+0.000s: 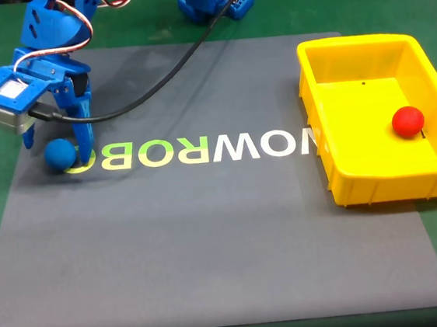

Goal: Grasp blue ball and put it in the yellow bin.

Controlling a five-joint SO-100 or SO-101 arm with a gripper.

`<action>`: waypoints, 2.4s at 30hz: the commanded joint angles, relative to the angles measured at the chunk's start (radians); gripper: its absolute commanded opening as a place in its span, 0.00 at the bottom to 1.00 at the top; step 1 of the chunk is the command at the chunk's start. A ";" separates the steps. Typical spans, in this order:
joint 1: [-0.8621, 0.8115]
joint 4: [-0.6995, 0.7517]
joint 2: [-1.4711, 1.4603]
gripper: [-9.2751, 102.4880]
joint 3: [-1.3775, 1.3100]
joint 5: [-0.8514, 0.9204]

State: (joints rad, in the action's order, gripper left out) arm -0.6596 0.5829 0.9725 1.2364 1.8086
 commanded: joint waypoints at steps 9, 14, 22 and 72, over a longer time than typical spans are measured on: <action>0.029 0.002 -0.006 0.38 -0.083 -0.066; 0.032 0.002 -0.026 0.37 -0.097 -0.069; 0.038 0.005 -0.040 0.09 -0.100 -0.071; 0.808 0.104 0.598 0.08 0.144 -0.210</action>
State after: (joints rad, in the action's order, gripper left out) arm 0.0690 0.6857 1.4910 1.3929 1.6091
